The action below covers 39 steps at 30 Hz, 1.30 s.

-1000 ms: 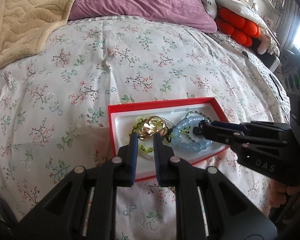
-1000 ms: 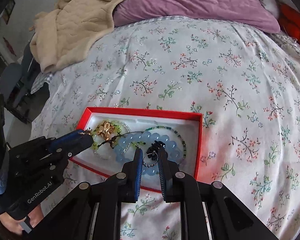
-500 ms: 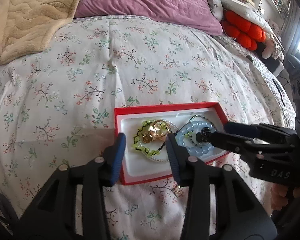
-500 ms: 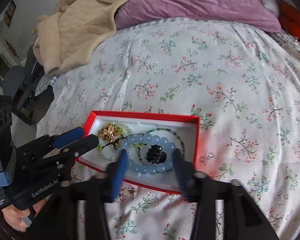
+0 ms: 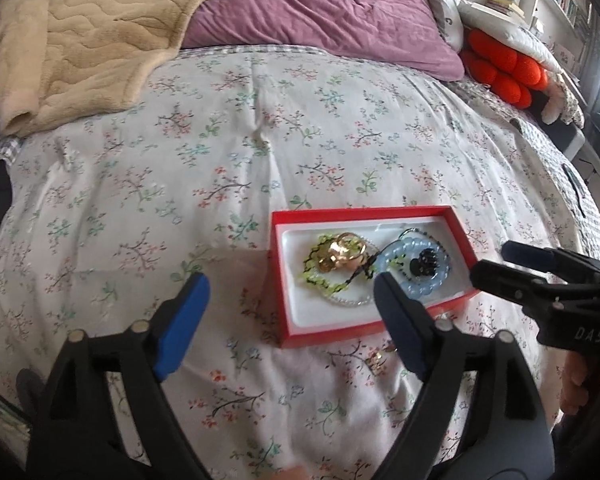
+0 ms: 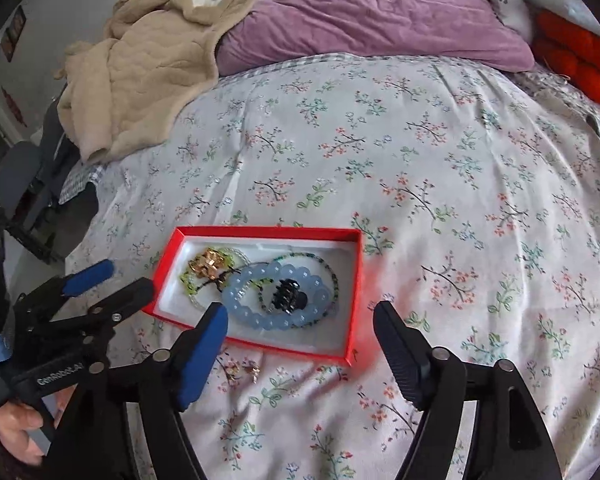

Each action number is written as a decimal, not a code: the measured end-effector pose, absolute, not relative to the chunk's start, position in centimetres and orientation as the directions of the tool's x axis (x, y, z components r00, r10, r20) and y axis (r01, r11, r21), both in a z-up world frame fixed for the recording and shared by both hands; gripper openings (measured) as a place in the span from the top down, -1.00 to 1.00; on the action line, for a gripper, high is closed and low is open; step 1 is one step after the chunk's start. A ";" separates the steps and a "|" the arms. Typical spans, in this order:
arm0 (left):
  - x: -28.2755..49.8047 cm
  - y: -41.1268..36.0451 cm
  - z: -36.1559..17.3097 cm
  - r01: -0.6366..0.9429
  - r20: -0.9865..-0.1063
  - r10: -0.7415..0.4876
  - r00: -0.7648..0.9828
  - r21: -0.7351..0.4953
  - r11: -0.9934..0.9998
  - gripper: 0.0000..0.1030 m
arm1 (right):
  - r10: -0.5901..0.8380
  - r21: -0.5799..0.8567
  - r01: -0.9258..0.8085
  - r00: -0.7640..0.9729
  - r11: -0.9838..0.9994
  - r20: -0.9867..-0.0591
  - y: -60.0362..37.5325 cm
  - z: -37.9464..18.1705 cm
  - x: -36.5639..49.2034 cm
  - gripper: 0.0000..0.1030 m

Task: Organize jewelry
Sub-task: 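Lower both held pieces into the red box and open both tools, then withdraw both tools from the box toward the remaining earrings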

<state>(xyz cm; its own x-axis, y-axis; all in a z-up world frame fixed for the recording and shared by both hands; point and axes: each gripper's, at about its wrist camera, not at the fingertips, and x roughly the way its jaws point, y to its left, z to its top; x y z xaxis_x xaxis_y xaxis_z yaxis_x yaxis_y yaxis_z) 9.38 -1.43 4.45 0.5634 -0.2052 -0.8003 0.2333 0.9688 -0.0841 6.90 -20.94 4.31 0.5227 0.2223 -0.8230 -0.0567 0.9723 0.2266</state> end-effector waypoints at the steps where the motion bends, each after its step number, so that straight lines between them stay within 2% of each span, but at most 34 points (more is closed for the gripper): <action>1: 9.2 -1.3 4.4 0.224 -0.804 -0.194 0.562 -0.078 0.971 -0.69 | 0.211 0.219 -0.048 0.523 0.974 -0.826 -21.0 4.3 6.7 -0.55; 7: 8.1 -1.4 4.2 0.199 -0.820 -0.145 0.554 -0.039 0.979 -0.87 | 0.160 0.183 -0.006 0.508 0.983 -0.847 -21.3 4.0 5.9 -0.70; 10: 7.6 -1.4 4.2 0.191 -0.823 -0.127 0.554 -0.023 0.981 -0.90 | 0.153 0.180 0.006 0.498 0.984 -0.853 -21.3 4.0 5.4 -0.72; 26: 5.5 -1.3 3.5 0.193 -0.849 -0.103 0.519 0.000 0.981 -0.92 | 0.086 0.113 0.031 0.460 0.993 -0.884 -21.4 3.7 3.1 -0.76; 32: 5.7 -0.3 2.5 0.191 -0.888 -0.149 0.436 -0.071 0.979 -0.92 | 0.071 0.105 0.054 0.434 0.993 -0.898 -21.4 3.1 2.6 -0.76; 39: 6.4 1.6 0.3 0.138 -0.917 -0.245 0.313 -0.212 0.968 -0.92 | 0.044 0.071 0.056 0.382 0.996 -0.923 -21.5 1.5 2.1 -0.76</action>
